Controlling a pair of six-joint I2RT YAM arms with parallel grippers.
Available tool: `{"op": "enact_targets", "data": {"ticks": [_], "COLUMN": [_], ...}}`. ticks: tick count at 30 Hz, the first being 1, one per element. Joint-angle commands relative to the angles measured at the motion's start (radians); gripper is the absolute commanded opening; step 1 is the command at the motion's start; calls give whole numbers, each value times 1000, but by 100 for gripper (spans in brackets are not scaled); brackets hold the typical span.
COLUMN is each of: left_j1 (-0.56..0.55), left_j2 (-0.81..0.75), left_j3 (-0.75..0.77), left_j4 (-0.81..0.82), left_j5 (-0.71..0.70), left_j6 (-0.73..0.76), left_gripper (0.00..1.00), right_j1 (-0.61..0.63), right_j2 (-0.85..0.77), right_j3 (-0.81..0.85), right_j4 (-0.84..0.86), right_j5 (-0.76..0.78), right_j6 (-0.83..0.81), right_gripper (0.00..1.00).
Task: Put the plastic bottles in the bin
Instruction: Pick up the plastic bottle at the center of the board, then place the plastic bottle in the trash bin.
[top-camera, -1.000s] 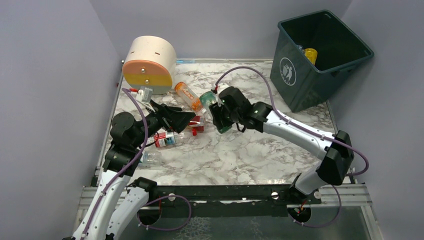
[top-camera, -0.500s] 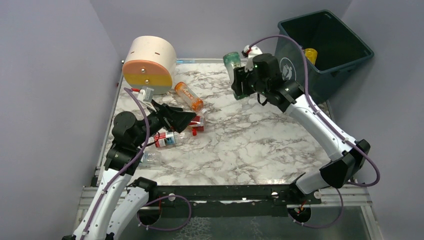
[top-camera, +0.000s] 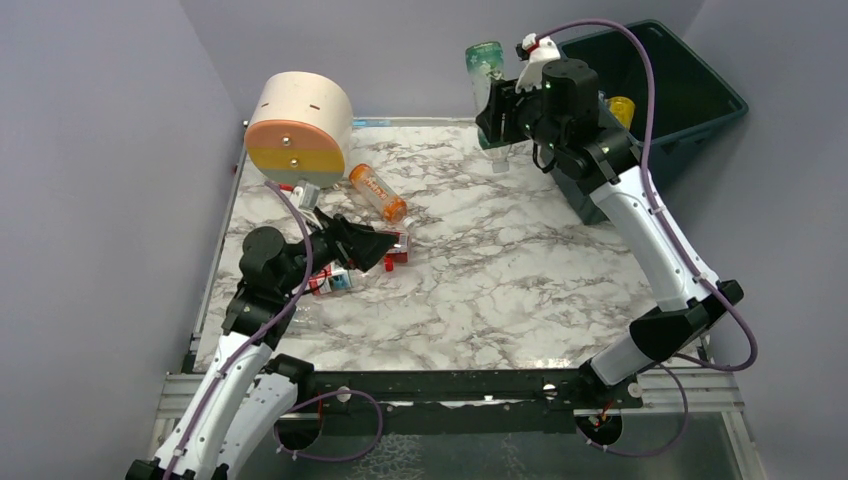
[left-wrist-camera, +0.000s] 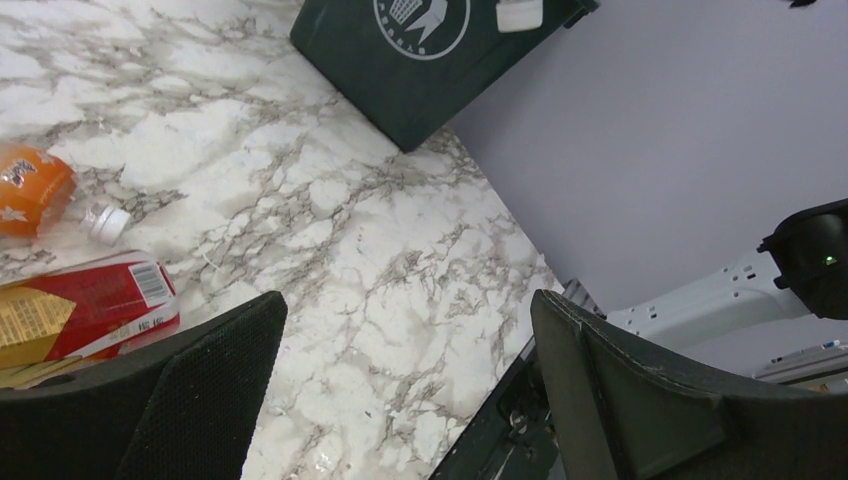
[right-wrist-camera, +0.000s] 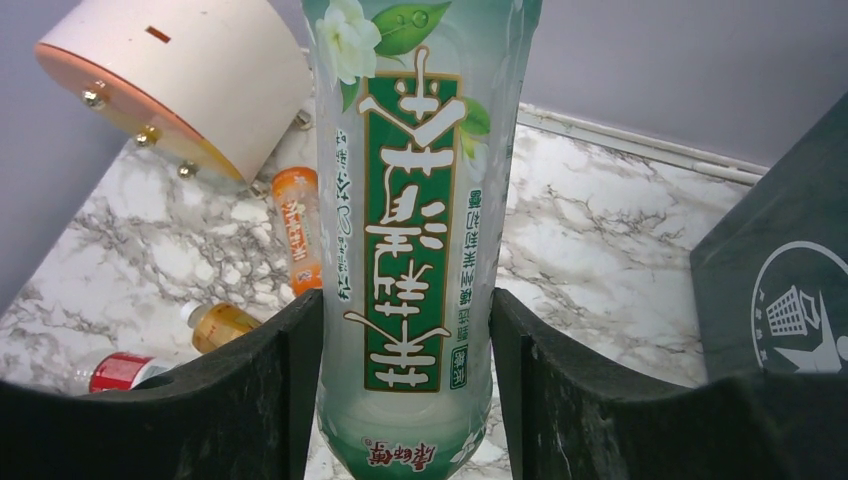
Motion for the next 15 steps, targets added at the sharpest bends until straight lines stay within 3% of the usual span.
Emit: {"op": "enact_targets", "data": {"ticks": [1,15], "left_j1": [4,4], "left_j2": [45,217], "left_j3": [-63,-156], "left_j4": [136,327], "left_j5": [57,92], "left_j6": [-31,-41], "left_gripper": [99,99], "right_j1": [-31,-118], "right_j2": [52,241], "right_j3": [56,212], "right_j4": [2,108], "right_j5": [-43,-223], "right_j6": [-18,26], "right_gripper": [59,59]}}
